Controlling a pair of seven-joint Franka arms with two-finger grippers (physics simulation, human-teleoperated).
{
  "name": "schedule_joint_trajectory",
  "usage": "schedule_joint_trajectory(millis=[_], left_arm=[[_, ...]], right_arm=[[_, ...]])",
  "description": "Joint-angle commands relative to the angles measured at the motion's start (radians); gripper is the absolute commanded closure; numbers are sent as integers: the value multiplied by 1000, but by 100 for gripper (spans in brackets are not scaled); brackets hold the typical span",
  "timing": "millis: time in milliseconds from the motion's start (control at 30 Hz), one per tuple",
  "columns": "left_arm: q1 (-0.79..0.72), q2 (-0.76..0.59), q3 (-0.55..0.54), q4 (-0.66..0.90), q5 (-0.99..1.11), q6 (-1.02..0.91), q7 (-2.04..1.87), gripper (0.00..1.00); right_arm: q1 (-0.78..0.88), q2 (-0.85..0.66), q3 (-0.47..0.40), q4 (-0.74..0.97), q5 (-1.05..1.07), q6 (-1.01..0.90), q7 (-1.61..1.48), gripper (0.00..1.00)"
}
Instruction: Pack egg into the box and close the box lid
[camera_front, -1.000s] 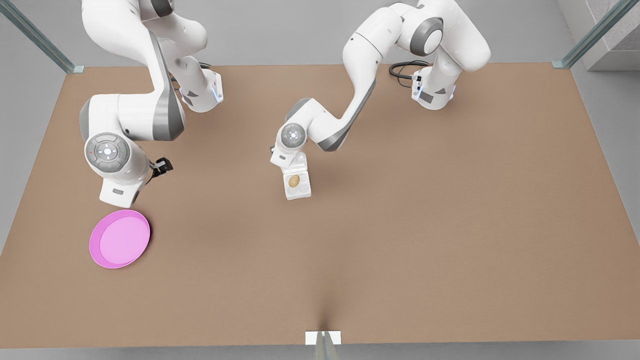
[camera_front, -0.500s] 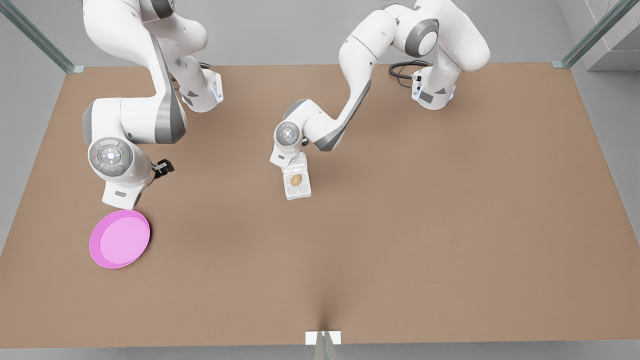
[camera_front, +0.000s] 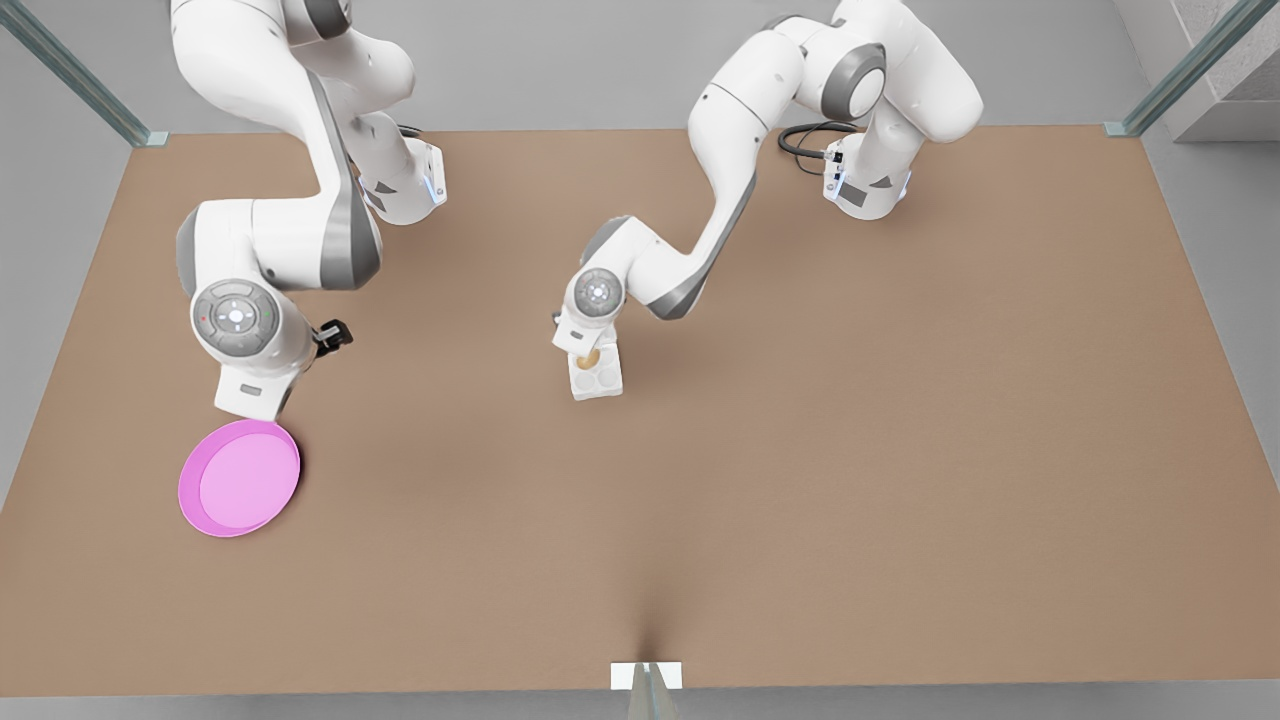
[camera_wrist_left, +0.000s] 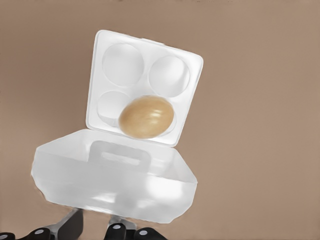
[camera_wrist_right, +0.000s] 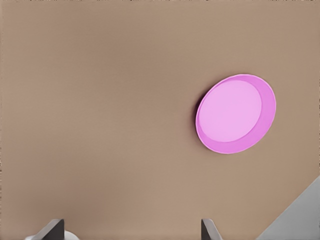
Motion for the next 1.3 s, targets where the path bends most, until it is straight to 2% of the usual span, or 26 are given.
schedule_joint_trajectory(millis=[0, 133, 300, 333, 367, 433, 467, 500, 533, 567, 633, 667, 700, 733, 767, 800, 867, 933, 967, 1000, 1067, 1167, 1267], left_arm=[[2, 0, 0, 4, 536, -39, -17, 79], [27, 0, 0, 17, 536, -39, 14, 79], [155, -14, 2, 67, 538, -46, 218, 79], [240, -24, 4, 67, 538, -46, 294, 79], [393, -34, 2, 69, 536, -42, 474, 79], [721, -67, -4, 72, 512, -43, 825, 79], [893, -83, -1, 72, 331, -82, 1069, 79], [1094, -73, -9, 112, 130, -118, 1256, 79], [1195, -57, -49, 112, 82, -117, 1382, 79], [1194, -57, -53, 115, 82, -112, 1388, 0], [1090, -57, -50, 144, 156, -108, 1430, 0], [1024, -61, -52, 218, 240, -112, 1428, 0], [906, -227, -82, 218, 470, -120, 1408, 0], [876, -496, -298, 63, 714, -134, 1261, 0], [905, -781, -389, -135, 765, -262, 983, 0], [988, -847, -397, -201, 734, -359, 950, 0], [1090, -724, -392, -197, 703, -369, 1043, 0], [1090, -610, -392, -172, 774, -333, 1039, 0], [1090, -528, -394, -57, 745, -332, 1045, 0], [1090, -501, -394, -12, 696, -298, 1045, 0], [1134, -504, -389, -28, 638, -270, 1046, 0], [1159, -682, -365, -227, 596, -180, 1051, 0], [1146, -681, -366, -226, 631, -157, 1051, 0]], right_arm=[[0, 0, 0, 0, -2, 0, 0, 0], [0, 5, 0, -2, -8, 0, -8, 0], [-7, 6, 0, 6, -3, 3, -17, 0], [-11, 8, 0, 47, 2, 8, -14, 0], [-9, 6, 0, 118, 58, 8, -14, 0], [-50, 6, 0, 130, 100, 49, -20, 0], [-70, 9, -6, 141, 127, 115, -14, 0], [-130, -6, -15, 204, 137, 95, -18, 0], [-170, -6, -14, 244, 137, 17, -20, 0], [-185, -14, -11, 233, 141, -3, -18, 0], [-179, -43, -6, 195, 137, -3, 28, 0], [-181, -41, -6, 195, 137, -3, 25, 0], [-181, -41, -6, 196, 137, -3, 20, 0], [-181, -41, -8, 196, 140, -3, 17, 0], [-182, -41, -9, 196, 141, -3, 17, 0], [-182, -41, -9, 196, 141, -3, 15, 0], [-184, -41, -12, 196, 143, -3, 11, 0], [-185, -41, -12, 196, 144, -3, 8, 0], [-185, -41, -12, 196, 144, -3, 6, 0], [-185, -41, -12, 196, 144, -3, 6, 0], [-185, -41, -12, 196, 144, -5, 2, 0], [-185, -43, -12, 195, 144, -5, 0, 0], [-185, -43, -12, 196, 144, -5, 2, 0]])
